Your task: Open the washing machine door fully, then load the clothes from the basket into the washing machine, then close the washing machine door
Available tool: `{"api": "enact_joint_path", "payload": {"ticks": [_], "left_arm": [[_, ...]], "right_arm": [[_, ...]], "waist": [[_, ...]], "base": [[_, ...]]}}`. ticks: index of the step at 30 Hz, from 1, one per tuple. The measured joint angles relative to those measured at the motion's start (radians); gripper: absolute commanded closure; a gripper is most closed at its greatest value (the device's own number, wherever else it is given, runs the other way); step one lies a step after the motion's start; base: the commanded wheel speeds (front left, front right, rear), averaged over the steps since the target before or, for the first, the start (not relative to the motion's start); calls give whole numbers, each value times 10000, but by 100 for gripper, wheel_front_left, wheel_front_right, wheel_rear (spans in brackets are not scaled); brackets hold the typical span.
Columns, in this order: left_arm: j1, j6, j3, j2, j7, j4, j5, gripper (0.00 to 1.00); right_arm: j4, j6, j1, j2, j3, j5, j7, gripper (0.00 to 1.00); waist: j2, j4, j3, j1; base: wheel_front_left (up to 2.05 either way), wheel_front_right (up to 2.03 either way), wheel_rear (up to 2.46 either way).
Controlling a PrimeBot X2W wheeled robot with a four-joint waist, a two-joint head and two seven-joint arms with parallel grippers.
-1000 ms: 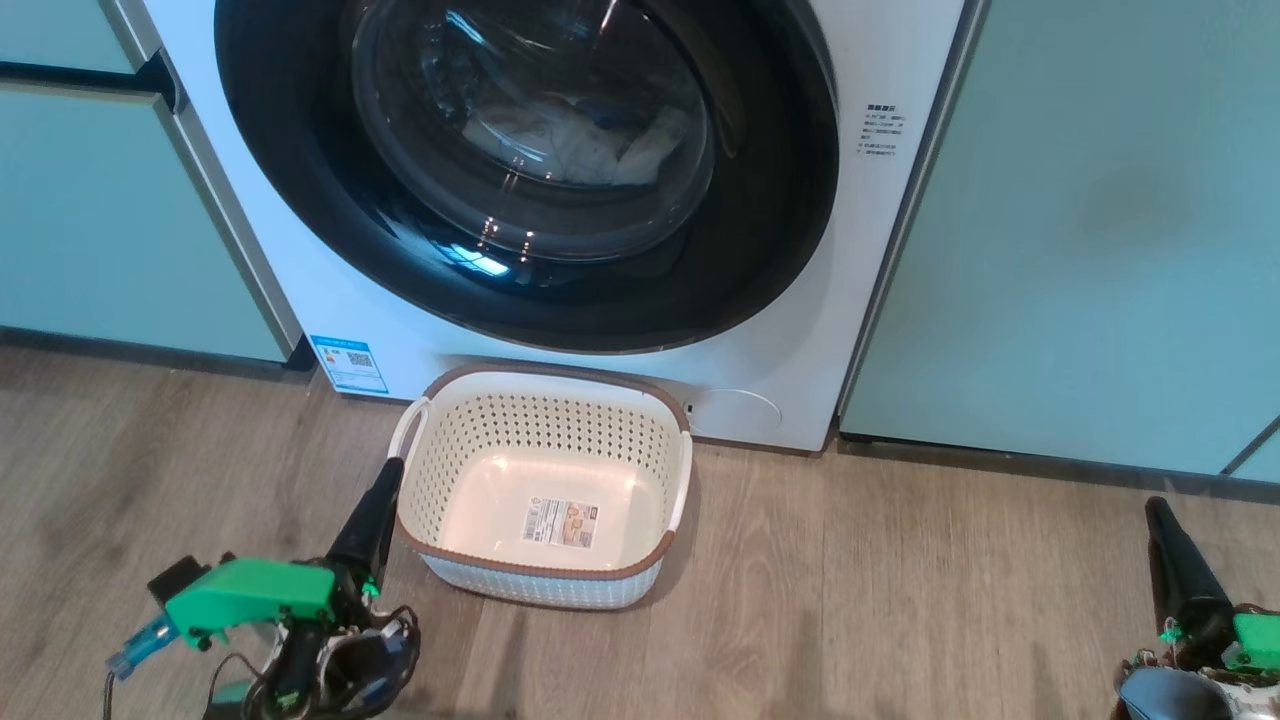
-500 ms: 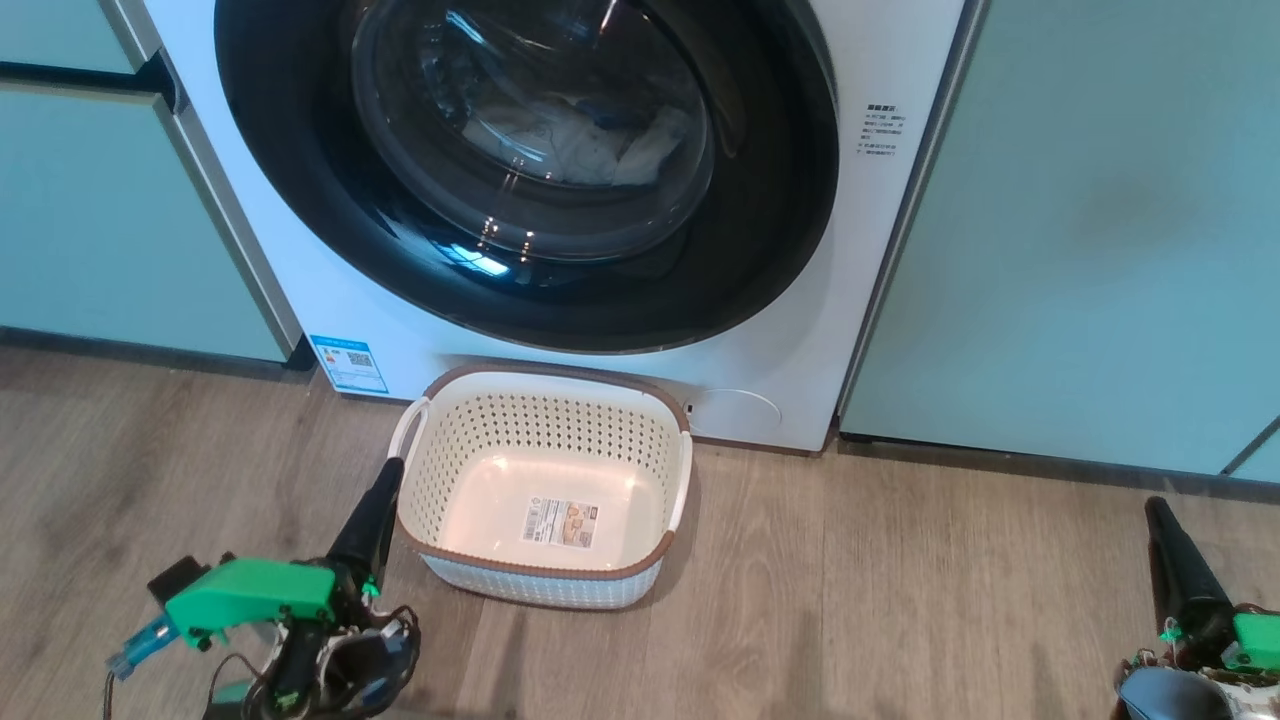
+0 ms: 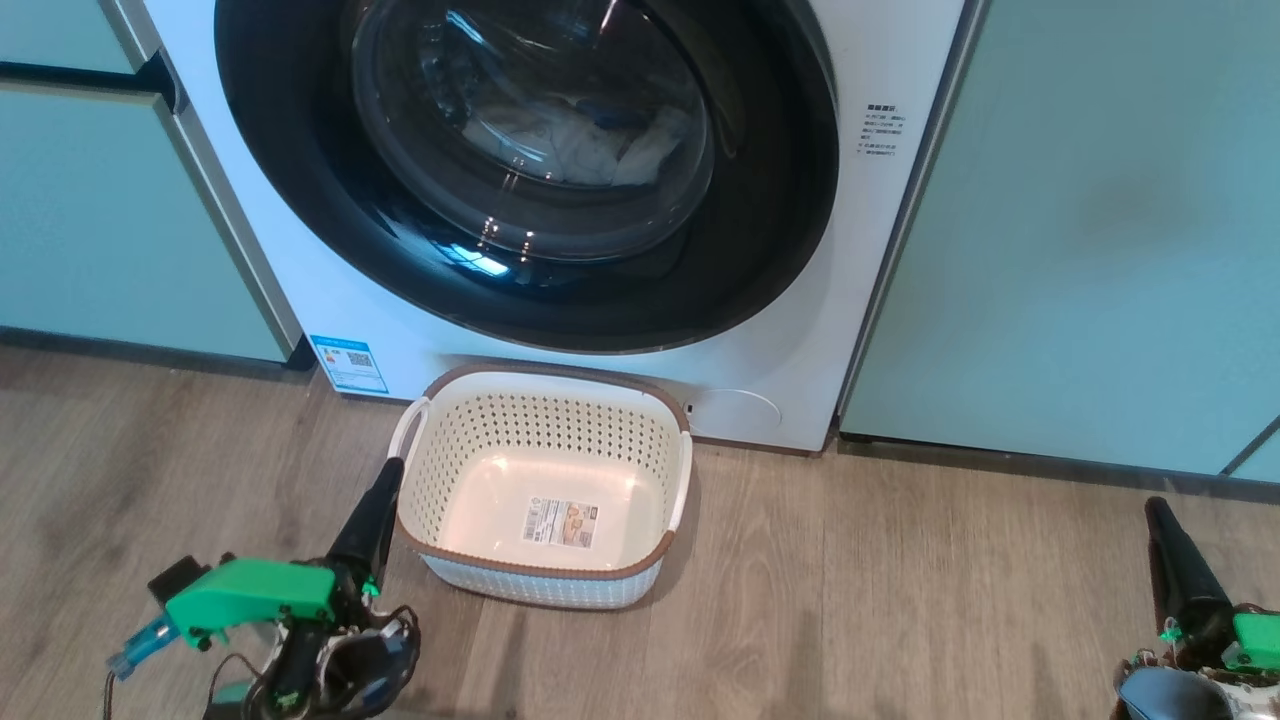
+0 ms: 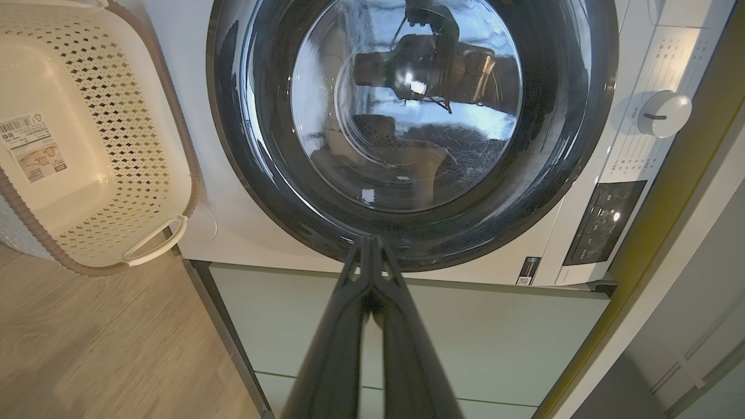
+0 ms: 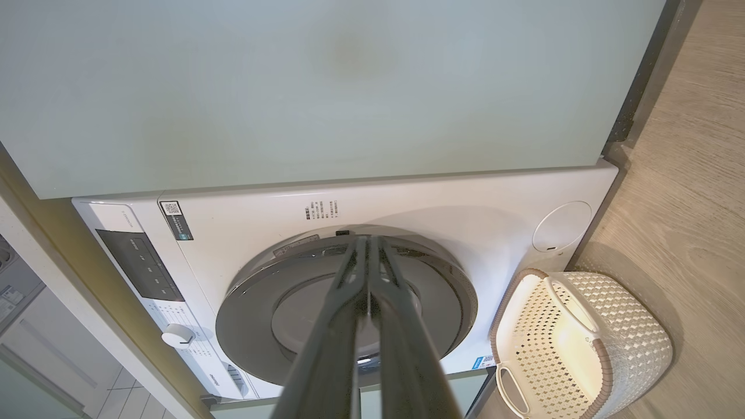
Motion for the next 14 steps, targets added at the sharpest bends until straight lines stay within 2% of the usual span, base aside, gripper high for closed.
{"api": "enact_joint_path", "payload": {"ticks": [14], "left_arm": [[0,0,0,0,0,-2,0,100]], "right_arm": [[0,0,0,0,0,0,0,100]], "waist": [[0,0,0,0]], "base": [[0,0,0]]}}
